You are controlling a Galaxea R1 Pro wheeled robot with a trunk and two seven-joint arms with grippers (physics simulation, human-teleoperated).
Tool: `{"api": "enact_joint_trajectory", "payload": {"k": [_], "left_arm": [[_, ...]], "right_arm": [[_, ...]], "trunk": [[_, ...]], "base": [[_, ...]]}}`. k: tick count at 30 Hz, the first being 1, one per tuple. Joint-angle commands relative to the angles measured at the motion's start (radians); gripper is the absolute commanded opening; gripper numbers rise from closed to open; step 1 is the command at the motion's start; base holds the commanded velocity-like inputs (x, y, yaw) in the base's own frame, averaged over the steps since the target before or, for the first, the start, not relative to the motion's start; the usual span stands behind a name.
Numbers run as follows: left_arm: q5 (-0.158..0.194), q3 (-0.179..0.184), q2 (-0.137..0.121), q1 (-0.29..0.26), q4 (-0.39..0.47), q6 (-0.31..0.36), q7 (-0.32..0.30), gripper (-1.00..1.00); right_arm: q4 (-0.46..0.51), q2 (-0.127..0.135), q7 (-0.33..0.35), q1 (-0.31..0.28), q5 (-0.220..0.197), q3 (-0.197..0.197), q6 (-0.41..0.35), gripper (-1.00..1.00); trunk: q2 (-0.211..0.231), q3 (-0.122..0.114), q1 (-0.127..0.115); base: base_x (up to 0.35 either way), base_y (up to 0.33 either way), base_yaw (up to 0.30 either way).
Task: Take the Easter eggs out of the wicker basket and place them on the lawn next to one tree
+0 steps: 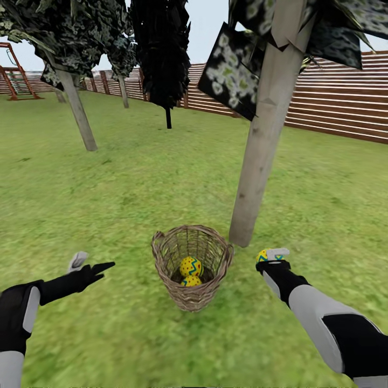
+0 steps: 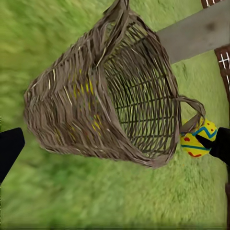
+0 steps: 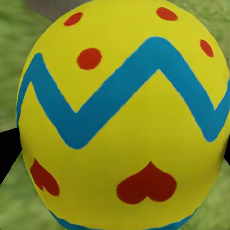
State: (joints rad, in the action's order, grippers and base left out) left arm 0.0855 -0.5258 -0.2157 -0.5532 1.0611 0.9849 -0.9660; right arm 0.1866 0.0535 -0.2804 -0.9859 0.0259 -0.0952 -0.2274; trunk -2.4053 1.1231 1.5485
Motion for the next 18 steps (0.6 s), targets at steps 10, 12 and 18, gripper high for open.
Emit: {"api": "enact_joint_trajectory", "payload": {"k": [10, 12, 18], "left_arm": [[0.015, 0.051, -0.004, -0.001, 0.010, 0.010, -0.007, 1.00], [0.022, 0.045, -0.006, -0.001, 0.012, 0.011, -0.008, 1.00], [0.083, 0.044, -0.005, -0.001, 0.013, 0.006, -0.005, 1.00]], "right_arm": [[-0.054, -0.034, -0.006, -0.001, 0.020, -0.011, -0.007, -1.00], [-0.054, -0.034, -0.006, 0.000, 0.022, -0.011, -0.005, -1.00], [-0.047, -0.036, -0.005, 0.001, 0.058, -0.012, 0.029, -1.00]], "trunk": [[-0.071, 0.032, 0.038], [-0.085, 0.038, 0.046], [-0.096, 0.061, 0.054]], "base": [[0.069, -0.012, 0.000], [0.000, 0.000, 0.000], [0.000, 0.000, 0.000]]}}
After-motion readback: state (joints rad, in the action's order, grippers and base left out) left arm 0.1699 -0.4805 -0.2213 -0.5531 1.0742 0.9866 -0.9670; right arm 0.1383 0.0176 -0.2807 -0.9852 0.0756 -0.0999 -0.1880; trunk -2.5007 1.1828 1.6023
